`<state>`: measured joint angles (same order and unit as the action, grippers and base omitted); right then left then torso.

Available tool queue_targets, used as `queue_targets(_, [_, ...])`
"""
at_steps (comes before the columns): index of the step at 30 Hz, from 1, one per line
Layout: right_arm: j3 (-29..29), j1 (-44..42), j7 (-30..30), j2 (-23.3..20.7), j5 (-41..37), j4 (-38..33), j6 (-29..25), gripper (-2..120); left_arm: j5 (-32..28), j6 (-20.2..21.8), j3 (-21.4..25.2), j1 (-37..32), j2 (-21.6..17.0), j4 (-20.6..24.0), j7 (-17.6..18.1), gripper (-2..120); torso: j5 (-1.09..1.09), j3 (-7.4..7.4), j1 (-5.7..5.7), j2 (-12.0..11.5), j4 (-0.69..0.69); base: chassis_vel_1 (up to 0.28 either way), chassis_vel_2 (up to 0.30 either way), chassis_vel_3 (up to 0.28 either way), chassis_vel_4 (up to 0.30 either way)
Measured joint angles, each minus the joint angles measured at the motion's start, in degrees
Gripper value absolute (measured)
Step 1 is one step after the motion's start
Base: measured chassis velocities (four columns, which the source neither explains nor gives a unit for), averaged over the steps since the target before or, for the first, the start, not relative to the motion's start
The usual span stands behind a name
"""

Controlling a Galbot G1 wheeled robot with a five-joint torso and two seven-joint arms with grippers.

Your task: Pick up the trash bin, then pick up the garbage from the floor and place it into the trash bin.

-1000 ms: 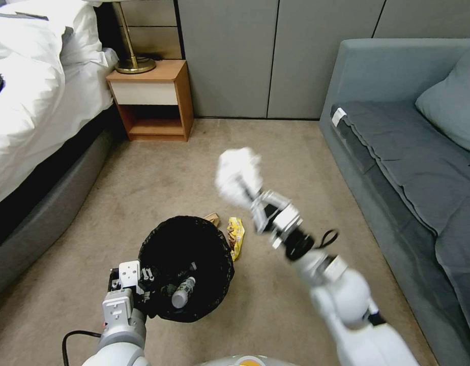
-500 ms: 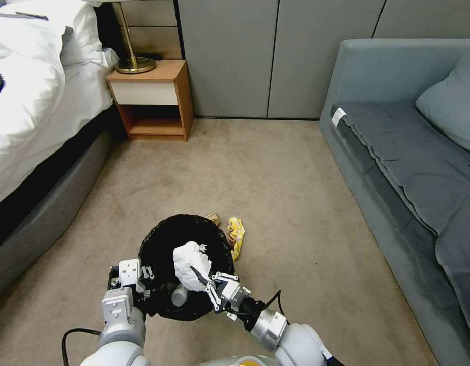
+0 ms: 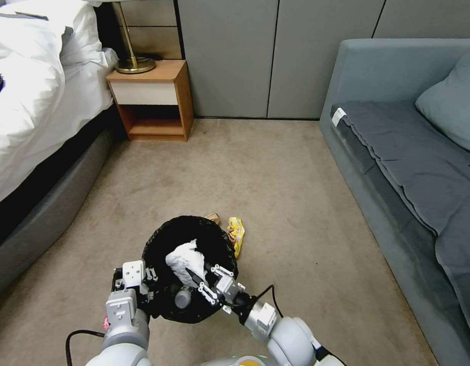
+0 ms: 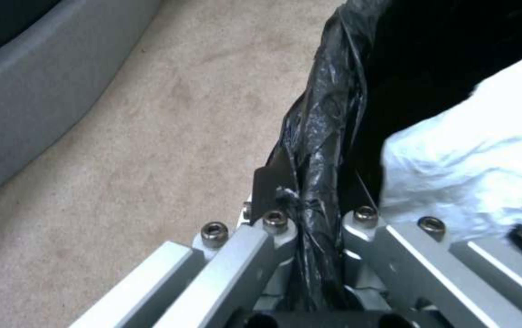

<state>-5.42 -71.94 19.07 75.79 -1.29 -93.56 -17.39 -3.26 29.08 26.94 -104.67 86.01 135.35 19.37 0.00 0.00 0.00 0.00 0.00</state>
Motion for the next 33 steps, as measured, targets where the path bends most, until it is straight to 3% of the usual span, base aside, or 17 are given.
queue_targets(2, [-0.20, 0.59, -0.26, -0.41, -0.46, 0.04, 0.56, 61, 0.11, -0.05, -0.08, -0.04, 0.05, 0.00, 0.00, 1, 0.00, 0.00, 0.00, 0.00, 0.00, 0.000, 0.000, 0.000, 0.000])
queue_targets(5, [-0.19, 0.71, -0.50, -0.66, -0.60, 0.04, 0.77, 68, 0.15, -0.07, -0.20, 0.00, 0.07, 0.00, 0.00, 1, 0.00, 0.00, 0.00, 0.00, 0.00, 0.000, 0.000, 0.000, 0.000])
queue_targets(7, [0.07, 0.51, -0.66, -0.67, -0.60, -0.06, 0.92, 80, 0.18, -0.07, -0.46, 0.20, 0.13, -0.02, -0.01, 1, 0.00, 0.00, 0.00, 0.00, 0.00, 0.000, 0.000, 0.000, 0.000])
queue_targets(9, [0.11, 0.44, -0.68, -0.67, -0.60, -0.14, 0.96, 81, 0.19, -0.07, -0.52, 0.27, 0.15, -0.04, -0.01, 1, 0.00, 0.00, 0.00, 0.00, 0.00, 0.000, 0.000, 0.000, 0.000])
queue_targets(12, [0.46, 0.02, -0.74, -0.75, -0.58, -0.79, 1.08, 96, 0.23, -0.07, -0.79, 0.53, 0.15, -0.23, -0.02, 1, 0.00, 0.00, -0.01, 0.00, 0.00, 0.000, 0.000, 0.000, 0.000])
queue_targets(25, [1.66, -0.06, -1.26, -1.37, -0.62, -3.45, 1.23, 100, 0.31, -0.07, -1.17, 0.68, -0.02, -0.47, -0.07, 1, 0.00, 0.00, 0.00, 0.00, 0.00, 0.000, 0.000, 0.000, 0.000])
queue_targets(33, [6.55, -3.36, -3.17, -1.19, 0.32, -15.33, -0.73, 100, -0.24, -0.07, 0.71, 1.08, -0.62, -1.27, -0.14, 1, 0.00, 0.00, 0.00, 0.00, 0.00, 0.000, 0.000, 0.000, 0.000])
